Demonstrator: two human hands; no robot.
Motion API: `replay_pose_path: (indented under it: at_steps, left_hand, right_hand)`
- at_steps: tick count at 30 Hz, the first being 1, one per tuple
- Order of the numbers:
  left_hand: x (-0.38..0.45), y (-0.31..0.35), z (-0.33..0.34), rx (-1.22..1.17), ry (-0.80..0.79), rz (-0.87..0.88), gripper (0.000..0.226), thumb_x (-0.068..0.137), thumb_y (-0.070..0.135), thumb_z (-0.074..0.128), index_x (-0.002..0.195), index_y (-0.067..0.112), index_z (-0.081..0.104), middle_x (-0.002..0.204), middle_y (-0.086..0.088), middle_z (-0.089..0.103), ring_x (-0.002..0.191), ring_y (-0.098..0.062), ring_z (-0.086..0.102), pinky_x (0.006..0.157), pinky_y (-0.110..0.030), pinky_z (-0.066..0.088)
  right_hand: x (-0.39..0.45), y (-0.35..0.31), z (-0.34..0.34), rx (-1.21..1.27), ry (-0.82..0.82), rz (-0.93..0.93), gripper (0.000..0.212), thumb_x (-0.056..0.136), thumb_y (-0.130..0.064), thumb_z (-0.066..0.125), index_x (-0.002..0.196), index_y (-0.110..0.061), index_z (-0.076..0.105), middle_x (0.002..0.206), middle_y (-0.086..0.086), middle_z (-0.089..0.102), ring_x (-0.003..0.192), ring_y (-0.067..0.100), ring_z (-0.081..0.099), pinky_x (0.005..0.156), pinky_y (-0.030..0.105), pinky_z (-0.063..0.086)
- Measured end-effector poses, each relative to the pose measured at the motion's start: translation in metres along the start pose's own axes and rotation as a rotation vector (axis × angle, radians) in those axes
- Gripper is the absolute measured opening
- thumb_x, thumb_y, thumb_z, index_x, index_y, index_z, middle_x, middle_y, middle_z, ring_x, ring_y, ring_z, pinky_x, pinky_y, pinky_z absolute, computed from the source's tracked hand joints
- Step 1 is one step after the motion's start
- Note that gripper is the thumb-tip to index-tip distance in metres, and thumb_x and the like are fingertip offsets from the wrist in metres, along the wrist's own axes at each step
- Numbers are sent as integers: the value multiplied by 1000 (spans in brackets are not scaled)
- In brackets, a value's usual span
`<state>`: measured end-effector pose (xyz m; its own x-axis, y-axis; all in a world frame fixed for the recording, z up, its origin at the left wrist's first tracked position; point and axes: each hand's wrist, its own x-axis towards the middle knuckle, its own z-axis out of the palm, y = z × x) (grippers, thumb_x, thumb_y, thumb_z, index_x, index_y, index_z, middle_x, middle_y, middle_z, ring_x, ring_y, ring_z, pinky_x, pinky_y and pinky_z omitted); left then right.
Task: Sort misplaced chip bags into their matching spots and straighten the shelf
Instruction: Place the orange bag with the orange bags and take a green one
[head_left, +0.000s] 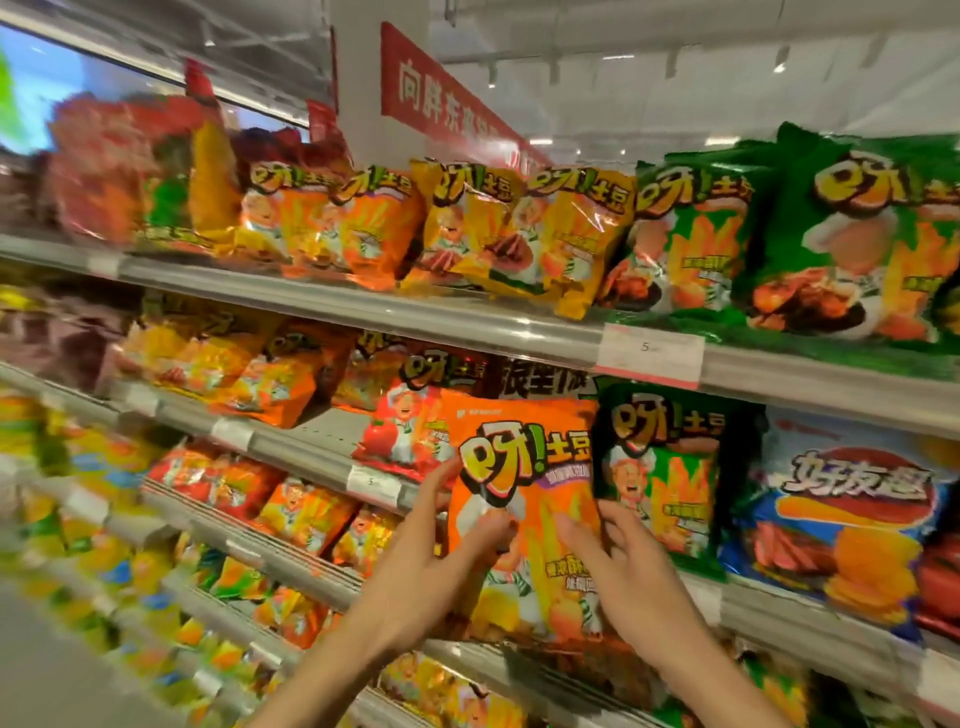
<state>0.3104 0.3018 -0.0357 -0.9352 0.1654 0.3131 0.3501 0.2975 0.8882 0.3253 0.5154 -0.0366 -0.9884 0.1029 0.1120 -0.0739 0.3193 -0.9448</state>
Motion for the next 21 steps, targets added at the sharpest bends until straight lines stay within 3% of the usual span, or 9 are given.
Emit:
replay_pose_path:
  at_steps: [3,6,9,12,14,17,19,21]
  left_hand:
    - [24,-14,-23,5,56,0,78,68,85,58,136,63,26,118,41,59,114,14,55,96,-23,44]
    - [50,-23,-48,12,101,-19,79,71,79,64,139,54,32,121,38,60,113,15,56,102,-28,45]
    - [71,-32,-67,26,132,-20,68,78,66,68,136,50,37,117,29,66,103,14,61,90,-12,48]
    - [84,-41,-82,40,132,-19,63,81,61,67,135,50,37,116,29,66,100,10,64,85,-15,48]
    - [91,-44,-88,29,113,-11,61,82,61,67,134,50,37,114,28,67,99,8,66,81,-13,46]
    - [110,-52,-99,-20,75,23,65,80,63,69,135,48,39,112,23,70,101,7,65,88,-24,49]
    - [122,-59,-106,-20,39,46,67,79,66,68,136,47,38,115,24,68,103,11,62,91,-26,49]
    - [133,-65,-111,-23,11,68,72,77,71,66,138,45,37,122,25,64,106,12,60,94,-28,49]
  right_hand:
    - [31,-8,25,-47,-25,-34,86,59,-94,54,130,-46,44,137,-14,54,121,8,56,100,43,50]
    - [56,-26,45,-76,-55,-62,84,64,-90,51,132,-41,44,125,-20,58,108,-1,60,94,36,53]
    - [74,-40,64,-131,-65,-102,81,73,-84,47,138,-36,41,123,-23,53,100,-5,54,91,29,48]
    - [85,-46,80,-210,-46,-100,66,83,-73,45,136,-35,40,108,-30,44,90,-9,48,80,19,41]
    - [88,-52,85,-289,-38,-101,64,80,-81,42,129,-40,39,111,-32,47,99,-5,52,90,24,44]
    - [98,-56,91,-439,108,-142,75,78,-85,36,137,-39,40,120,-21,57,103,1,59,91,32,52]
    - [101,-58,87,-528,308,-193,72,82,-80,37,137,-34,42,115,-17,56,99,4,58,86,36,54]
    - [99,-58,78,-612,554,-203,72,85,-73,41,138,-24,42,122,-6,53,106,15,56,87,41,53]
